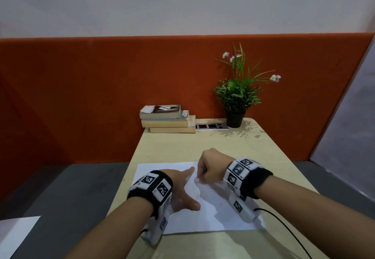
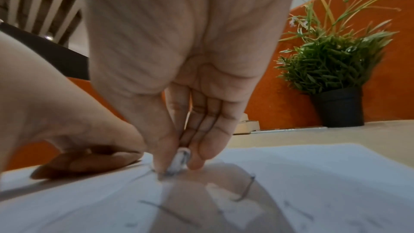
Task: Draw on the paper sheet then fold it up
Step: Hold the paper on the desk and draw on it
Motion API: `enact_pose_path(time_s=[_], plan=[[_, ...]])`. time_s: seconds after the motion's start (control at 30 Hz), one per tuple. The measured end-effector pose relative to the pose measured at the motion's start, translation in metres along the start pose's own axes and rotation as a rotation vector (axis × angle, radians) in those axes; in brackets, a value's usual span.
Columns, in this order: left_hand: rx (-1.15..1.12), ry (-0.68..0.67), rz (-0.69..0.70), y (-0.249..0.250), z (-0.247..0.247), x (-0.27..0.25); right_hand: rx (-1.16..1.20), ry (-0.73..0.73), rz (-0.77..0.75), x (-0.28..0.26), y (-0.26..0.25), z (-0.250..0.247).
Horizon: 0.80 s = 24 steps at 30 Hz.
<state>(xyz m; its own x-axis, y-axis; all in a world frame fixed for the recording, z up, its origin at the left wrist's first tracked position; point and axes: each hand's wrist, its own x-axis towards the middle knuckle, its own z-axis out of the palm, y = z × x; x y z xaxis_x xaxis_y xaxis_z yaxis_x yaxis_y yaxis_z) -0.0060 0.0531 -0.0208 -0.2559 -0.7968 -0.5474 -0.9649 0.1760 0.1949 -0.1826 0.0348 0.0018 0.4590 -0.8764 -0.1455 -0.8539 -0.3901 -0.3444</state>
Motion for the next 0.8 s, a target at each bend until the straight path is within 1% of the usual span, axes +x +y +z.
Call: enact_pose_path(time_s=[0.07, 0.13, 0.33, 0.43, 0.53, 0.6, 0.7, 0.8], plan=[[-0.004, 0.005, 0.009, 0.0, -0.001, 0.0, 0.001, 0.022, 0.016, 0.007, -0.003, 0.0], [-0.005, 0.007, 0.019, 0.0, 0.0, 0.0, -0.018, 0.012, 0.008, 0.006, -0.005, 0.001], [0.05, 0.012, 0.005, -0.002, 0.004, 0.003, 0.008, -0.138, -0.056, -0.02, 0.002, 0.006], [0.039, -0.002, 0.003, -0.004, 0.003, 0.007, -0.014, -0.097, -0.053, -0.012, 0.0, 0.001], [-0.003, -0.023, 0.019, -0.005, 0.0, 0.007, -0.005, -0.009, 0.006, 0.004, -0.004, -0.003], [-0.003, -0.016, 0.026, -0.004, 0.0, 0.006, -0.013, 0.019, 0.029, 0.009, -0.007, -0.001], [0.042, -0.004, 0.029, -0.003, 0.0, 0.006, -0.038, 0.003, 0.024, -0.003, -0.009, 0.005], [0.077, 0.008, 0.029, -0.005, 0.004, 0.007, -0.01, -0.096, -0.021, -0.023, -0.004, 0.007]])
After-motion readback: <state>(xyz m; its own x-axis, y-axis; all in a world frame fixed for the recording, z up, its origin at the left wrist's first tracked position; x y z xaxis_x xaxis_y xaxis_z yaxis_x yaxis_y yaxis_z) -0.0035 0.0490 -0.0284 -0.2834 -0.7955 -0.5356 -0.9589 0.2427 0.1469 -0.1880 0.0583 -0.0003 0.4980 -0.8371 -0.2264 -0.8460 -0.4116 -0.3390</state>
